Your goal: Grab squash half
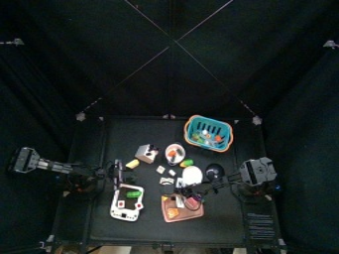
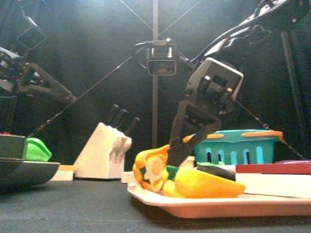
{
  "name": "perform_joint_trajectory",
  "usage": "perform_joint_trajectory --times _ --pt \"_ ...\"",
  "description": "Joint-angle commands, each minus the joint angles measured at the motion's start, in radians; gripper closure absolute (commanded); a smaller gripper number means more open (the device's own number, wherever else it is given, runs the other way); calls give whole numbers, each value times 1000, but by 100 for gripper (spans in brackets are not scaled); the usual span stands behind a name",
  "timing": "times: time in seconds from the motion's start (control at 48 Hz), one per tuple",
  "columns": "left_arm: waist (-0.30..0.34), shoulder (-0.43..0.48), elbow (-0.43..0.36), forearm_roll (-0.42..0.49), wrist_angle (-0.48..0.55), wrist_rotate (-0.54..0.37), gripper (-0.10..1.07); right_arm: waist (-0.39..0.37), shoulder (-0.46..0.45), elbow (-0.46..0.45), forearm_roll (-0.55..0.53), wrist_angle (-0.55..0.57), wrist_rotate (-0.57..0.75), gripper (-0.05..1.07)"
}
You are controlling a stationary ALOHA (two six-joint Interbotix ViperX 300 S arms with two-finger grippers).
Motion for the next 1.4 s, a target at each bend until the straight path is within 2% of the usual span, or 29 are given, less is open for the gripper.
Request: perform_joint_trajectory --times 0.0,0.25,0.792,1.146,1.375 --pt "-3 2 -11 2 -3 -2 24 0 -35 -21 2 -11 -2 22" --pt "-3 2 -12 2 -3 -2 24 -5 -32 -21 -8 -17 -3 10" --pt "-3 0 -11 2 11 -2 24 0 34 -57 -40 -17 -12 10" --pt "-3 2 -12 2 12 -2 24 -3 38 -60 -40 20 -12 13" --pt "-3 2 -11 2 11 -2 24 -2 37 -60 -40 28 -11 28"
